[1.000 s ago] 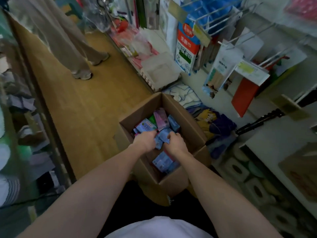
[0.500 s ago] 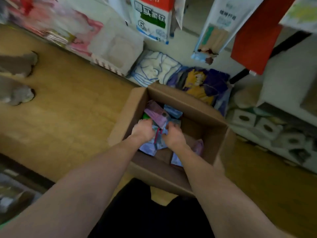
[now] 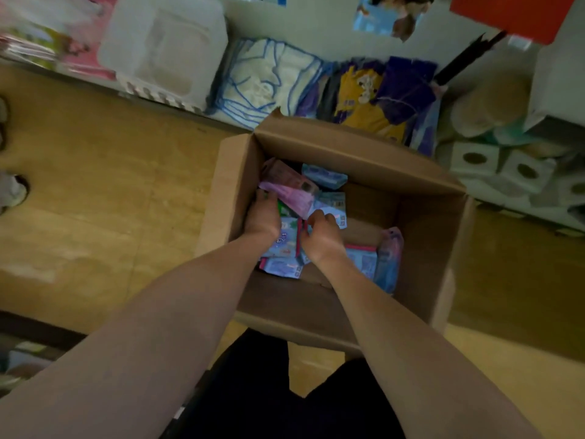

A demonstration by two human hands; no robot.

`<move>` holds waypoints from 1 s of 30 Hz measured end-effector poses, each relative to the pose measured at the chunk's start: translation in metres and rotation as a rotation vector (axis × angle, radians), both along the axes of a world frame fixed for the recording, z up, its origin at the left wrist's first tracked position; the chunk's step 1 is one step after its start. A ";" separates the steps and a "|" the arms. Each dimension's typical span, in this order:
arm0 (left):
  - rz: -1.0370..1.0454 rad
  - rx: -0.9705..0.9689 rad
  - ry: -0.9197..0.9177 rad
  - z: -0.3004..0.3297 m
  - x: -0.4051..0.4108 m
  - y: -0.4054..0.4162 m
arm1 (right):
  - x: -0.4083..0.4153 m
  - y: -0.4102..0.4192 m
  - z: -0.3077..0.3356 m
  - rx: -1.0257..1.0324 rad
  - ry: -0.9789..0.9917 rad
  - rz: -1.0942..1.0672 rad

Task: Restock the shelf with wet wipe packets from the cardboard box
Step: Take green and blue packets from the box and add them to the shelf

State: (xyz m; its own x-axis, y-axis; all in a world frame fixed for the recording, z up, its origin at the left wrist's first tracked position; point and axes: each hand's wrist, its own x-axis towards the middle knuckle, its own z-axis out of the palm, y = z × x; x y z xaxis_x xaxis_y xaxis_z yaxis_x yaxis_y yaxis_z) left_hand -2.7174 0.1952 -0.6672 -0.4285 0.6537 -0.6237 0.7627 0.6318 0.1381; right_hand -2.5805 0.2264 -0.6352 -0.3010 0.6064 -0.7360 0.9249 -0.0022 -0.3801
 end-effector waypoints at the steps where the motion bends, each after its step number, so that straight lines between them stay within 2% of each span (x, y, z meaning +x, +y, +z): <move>1: 0.000 -0.006 -0.001 0.000 0.001 -0.002 | -0.001 0.000 -0.002 -0.005 0.007 -0.008; 6: 0.006 -0.021 -0.062 -0.006 0.003 -0.015 | -0.006 0.010 -0.008 -0.011 0.033 -0.048; 12: -0.017 -0.032 -0.030 -0.012 0.008 -0.021 | 0.000 0.015 -0.016 -0.001 0.029 -0.067; 19: -0.092 -0.028 0.163 -0.021 0.012 -0.001 | 0.016 0.011 -0.025 -0.026 -0.014 -0.042; 25: -0.201 -0.136 0.189 -0.004 0.017 0.000 | 0.025 0.011 -0.012 -0.014 -0.032 -0.030; 30: -0.160 -0.165 0.152 0.026 0.024 0.003 | 0.026 0.010 0.010 -0.004 -0.014 -0.007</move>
State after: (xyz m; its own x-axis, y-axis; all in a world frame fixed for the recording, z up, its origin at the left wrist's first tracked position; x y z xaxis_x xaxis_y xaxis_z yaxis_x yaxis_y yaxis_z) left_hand -2.6937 0.1983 -0.6415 -0.4250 0.6153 -0.6639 0.8586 0.5064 -0.0802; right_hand -2.5546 0.2361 -0.6255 -0.2865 0.6057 -0.7423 0.9301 -0.0099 -0.3671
